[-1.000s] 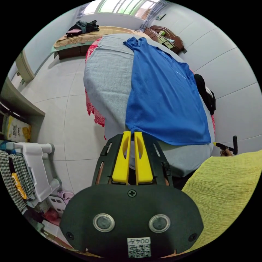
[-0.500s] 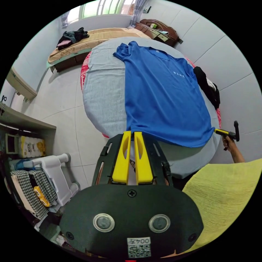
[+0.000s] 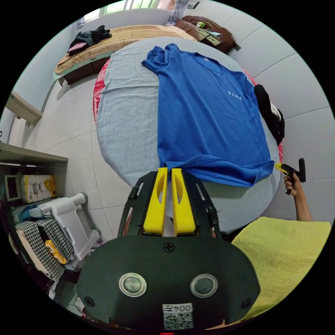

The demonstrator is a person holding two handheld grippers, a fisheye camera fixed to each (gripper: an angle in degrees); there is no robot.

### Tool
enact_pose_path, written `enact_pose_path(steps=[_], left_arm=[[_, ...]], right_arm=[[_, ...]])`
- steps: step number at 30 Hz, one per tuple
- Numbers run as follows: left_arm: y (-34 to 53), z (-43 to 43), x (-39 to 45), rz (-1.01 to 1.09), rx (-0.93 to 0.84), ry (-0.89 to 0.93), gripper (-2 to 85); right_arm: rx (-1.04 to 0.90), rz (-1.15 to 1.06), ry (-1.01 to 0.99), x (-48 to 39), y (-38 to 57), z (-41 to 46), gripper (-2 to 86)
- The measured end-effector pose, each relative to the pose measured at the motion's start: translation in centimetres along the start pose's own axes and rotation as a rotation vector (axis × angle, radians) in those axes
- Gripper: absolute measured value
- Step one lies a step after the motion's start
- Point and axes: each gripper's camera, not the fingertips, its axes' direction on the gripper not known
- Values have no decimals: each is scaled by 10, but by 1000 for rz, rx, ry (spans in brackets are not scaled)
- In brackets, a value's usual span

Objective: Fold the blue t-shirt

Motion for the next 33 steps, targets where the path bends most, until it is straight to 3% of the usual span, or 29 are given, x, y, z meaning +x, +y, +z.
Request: enact_pose_path(steps=[5,14,26,33], left_arm=[[-8,1,9,-1,10,13,19],[-11,-5,31,38,15,25,19],[1,-2,49,1,7,100,20],[-3,-13,75,21,13,97,20]], right_arm=[[-10,25,138,-45,-28,14,124],[-135,28,304,-88,-13,32,46],[-21,-7,280,-156,11,64,62],[52,-206,521,-252,16,85,67]])
